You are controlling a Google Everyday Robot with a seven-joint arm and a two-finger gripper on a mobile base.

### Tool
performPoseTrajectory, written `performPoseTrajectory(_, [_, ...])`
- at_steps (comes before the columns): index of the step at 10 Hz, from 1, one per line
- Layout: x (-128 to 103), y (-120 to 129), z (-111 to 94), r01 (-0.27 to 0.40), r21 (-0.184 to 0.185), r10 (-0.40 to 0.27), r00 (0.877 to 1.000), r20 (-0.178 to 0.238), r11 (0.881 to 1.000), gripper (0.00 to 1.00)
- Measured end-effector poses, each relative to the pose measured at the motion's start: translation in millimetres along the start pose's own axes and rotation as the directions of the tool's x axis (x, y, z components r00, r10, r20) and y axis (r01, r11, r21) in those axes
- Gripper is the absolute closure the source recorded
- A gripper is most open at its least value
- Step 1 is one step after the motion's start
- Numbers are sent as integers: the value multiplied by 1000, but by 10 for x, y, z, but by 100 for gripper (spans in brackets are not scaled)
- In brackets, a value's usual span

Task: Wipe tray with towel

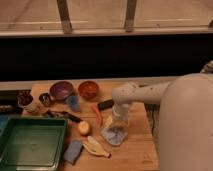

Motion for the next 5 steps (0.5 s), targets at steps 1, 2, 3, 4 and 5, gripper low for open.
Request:
performPoseTrajectory(1, [32,0,28,-6,-8,6,1000,-9,1000,32])
performPoseTrajectory(2, [65,-11,55,-9,-9,9,1000,-16,1000,39])
performPoseTrajectory(3, [97,-18,92,-16,-7,16,1000,-25,1000,50])
performPoseTrajectory(4, [117,-12,128,-20,-7,19,999,-33,1000,59])
performPoseTrajectory(5, [134,-6,159,-22,-6,22,999,-40,1000,69])
